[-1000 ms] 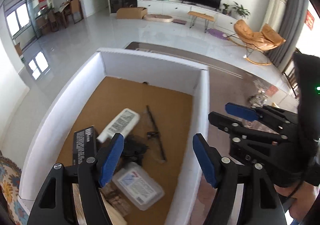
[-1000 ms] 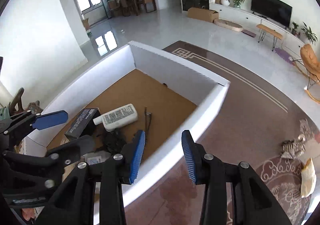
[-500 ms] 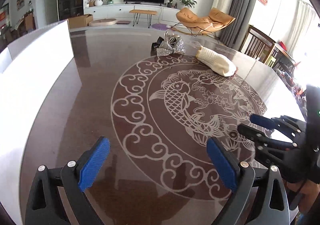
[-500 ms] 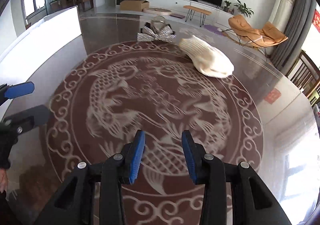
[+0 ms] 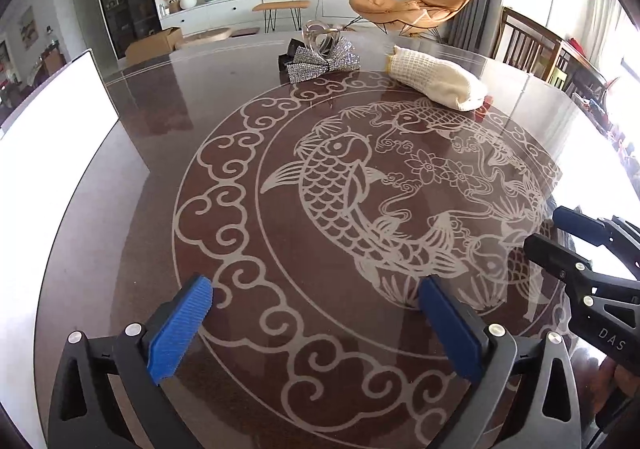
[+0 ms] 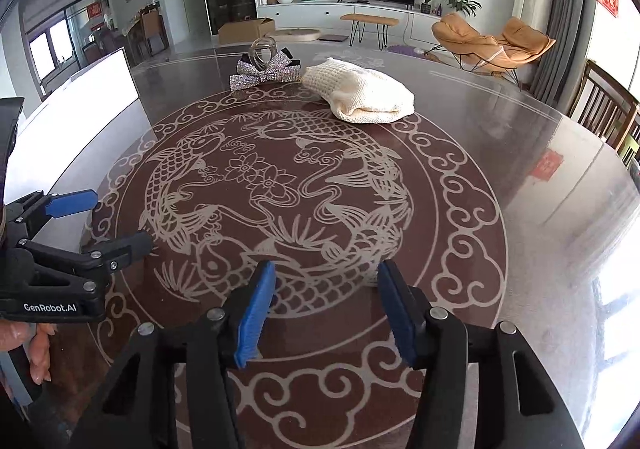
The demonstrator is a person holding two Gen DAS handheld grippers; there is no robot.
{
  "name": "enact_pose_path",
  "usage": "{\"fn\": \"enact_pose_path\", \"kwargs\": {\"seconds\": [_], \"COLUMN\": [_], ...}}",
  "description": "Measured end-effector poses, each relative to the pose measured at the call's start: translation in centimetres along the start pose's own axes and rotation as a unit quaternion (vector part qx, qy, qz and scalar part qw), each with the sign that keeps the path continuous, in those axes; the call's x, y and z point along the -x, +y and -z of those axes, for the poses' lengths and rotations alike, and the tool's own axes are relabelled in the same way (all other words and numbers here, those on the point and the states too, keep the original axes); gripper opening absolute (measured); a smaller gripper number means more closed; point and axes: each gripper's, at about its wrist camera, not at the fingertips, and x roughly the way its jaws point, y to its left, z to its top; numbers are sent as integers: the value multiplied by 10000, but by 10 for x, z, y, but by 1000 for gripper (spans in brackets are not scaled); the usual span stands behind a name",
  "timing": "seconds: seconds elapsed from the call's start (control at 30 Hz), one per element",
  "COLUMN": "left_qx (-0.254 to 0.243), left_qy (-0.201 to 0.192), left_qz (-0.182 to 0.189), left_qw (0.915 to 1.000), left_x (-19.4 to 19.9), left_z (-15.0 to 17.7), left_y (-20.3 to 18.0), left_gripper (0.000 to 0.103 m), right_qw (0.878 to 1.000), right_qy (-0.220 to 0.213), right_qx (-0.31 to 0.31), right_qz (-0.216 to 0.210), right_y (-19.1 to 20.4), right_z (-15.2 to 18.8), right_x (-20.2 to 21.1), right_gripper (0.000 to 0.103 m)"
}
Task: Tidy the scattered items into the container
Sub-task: 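Withdraw both open tools from the container back over the table, then close the right tool on the cream knitted mitten while the left tool approaches the rhinestone hair clip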
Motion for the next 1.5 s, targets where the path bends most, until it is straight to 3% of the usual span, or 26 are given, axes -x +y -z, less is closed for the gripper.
{"fn": "enact_pose_path", "kwargs": {"seconds": [0.53,0.6,0.67,0.73,0.83,0.9,1.1,1.23,1.43,1.5], "left_qx": [-24,-17,-5,2,10,8,44,43,-24,-662], "left_qy": [-19,-27,-33,-36,-39,-39,-37,-36,-12,65], "left_qz": [13,9,2,-2,-8,-7,-27,-27,22,441], "left_qw": [10000,10000,10000,10000,10000,10000,10000,10000,10000,9968], "left_x": [1,1,2,2,3,3,2,2,1,-6], "left_z": [5,5,6,6,7,7,6,6,4,-8], "left_y": [5,5,6,6,6,6,6,6,7,4], "left_gripper": [103,103,103,103,103,103,103,103,103,103], "right_qw": [10000,9985,9876,9809,9857,9897,9933,9978,9969,9971], "right_qy": [-16,-361,-1271,-1642,-1079,-645,27,7,-20,-181], "right_qx": [-38,-377,-838,-1014,-1037,-953,-710,-188,499,485], "right_qz": [-28,-176,-370,-239,-776,-851,-914,-640,-607,-562], "right_y": [0,-12,-36,-55,-76,-79,-57,-40,-37,-40], "right_z": [0,0,-6,-34,-97,-129,-170,-158,-94,-67], "right_x": [0,12,36,42,2,-31,-104,-110,-68,-51], "right_gripper": [55,55,55,55,55,55,55,55,54,54]}}
